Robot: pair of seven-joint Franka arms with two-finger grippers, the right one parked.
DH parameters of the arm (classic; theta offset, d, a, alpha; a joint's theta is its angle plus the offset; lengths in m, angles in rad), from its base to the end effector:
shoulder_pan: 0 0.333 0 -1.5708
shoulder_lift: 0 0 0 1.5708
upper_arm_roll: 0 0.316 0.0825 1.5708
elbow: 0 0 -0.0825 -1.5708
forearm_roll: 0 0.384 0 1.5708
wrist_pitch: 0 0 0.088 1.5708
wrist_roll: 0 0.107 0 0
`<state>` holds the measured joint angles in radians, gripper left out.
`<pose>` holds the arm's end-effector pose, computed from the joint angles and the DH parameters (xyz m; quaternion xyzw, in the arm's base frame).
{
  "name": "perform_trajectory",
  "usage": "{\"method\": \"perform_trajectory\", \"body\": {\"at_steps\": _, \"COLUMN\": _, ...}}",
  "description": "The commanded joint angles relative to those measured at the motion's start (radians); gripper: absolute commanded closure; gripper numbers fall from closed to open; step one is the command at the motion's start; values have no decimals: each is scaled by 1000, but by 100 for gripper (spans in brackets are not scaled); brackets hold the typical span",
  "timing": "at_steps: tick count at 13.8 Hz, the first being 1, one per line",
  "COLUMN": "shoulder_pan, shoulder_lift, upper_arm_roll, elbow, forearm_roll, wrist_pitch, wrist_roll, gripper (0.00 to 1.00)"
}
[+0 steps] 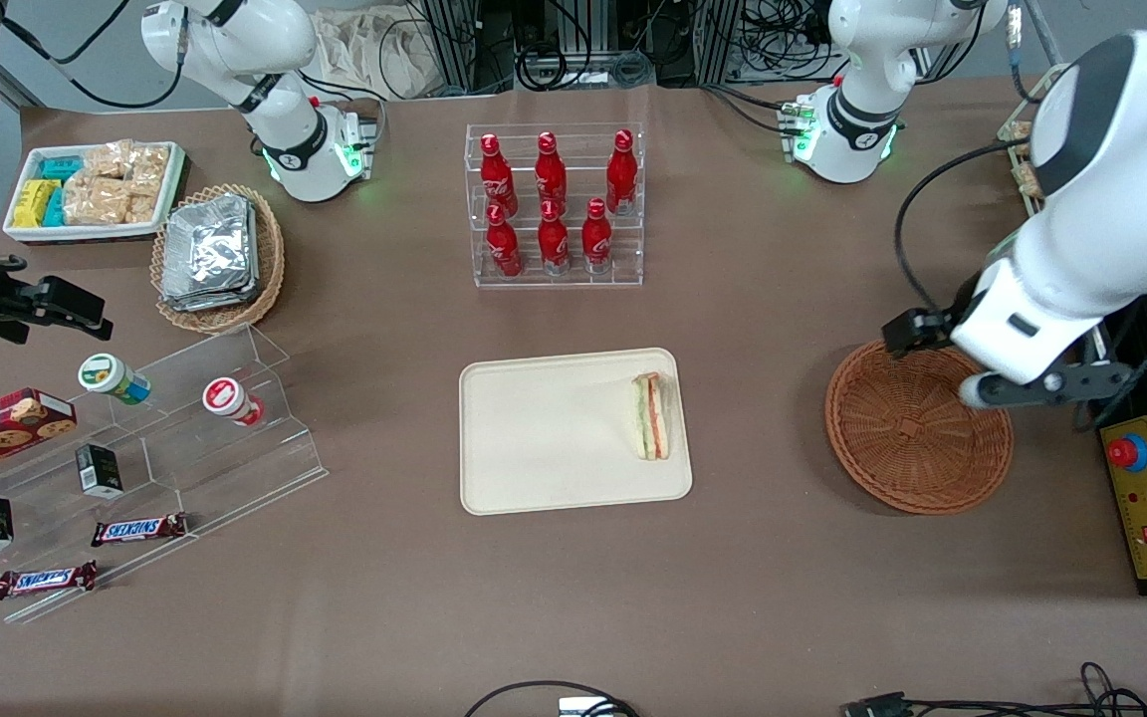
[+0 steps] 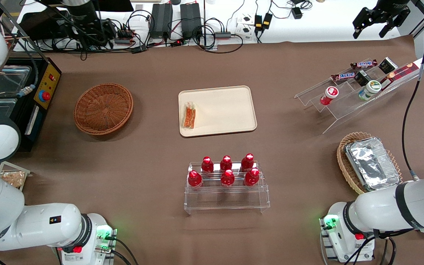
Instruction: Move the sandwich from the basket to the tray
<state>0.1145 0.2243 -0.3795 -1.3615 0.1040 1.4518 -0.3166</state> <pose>0.5936 -0.1211 0.5898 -0.9977 -0.0307 0.0538 0.0270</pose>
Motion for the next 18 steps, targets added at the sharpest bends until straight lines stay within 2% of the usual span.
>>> {"method": "perform_trajectory", "body": {"at_steps": 1, "shoulder_pan": 48, "shoulder_lift": -51, "upper_arm_roll": -6, "elbow": -41, "forearm_roll": 11, "wrist_pitch": -24, "wrist_roll": 36, "gripper": 0}}
{"method": "perform_trajectory", "body": {"at_steps": 15, "shoulder_pan": 48, "shoulder_lift": -60, "upper_arm_roll": -4, "elbow": -54, "forearm_roll": 5, "wrist_pitch": -90, "wrist_roll": 39, "gripper": 0}}
{"method": "perform_trajectory", "body": {"at_steps": 16, "shoulder_pan": 44, "shoulder_lift": -74, "upper_arm_roll": 4, "elbow": -56, "forearm_roll": 3, "wrist_pitch": -91, "wrist_roll": 48, "gripper": 0}}
{"method": "perform_trajectory", "body": {"at_steps": 17, "shoulder_pan": 31, "shoulder_lift": -83, "upper_arm_roll": 45, "elbow": -62, "forearm_roll": 0, "wrist_pitch": -91, "wrist_roll": 92, "gripper": 0}}
{"method": "perform_trajectory", "body": {"at_steps": 18, "shoulder_pan": -26, "shoulder_lift": -107, "upper_arm_roll": 116, "elbow": -86, "forearm_roll": -1, "wrist_pitch": -90, "wrist_roll": 153, "gripper": 0}}
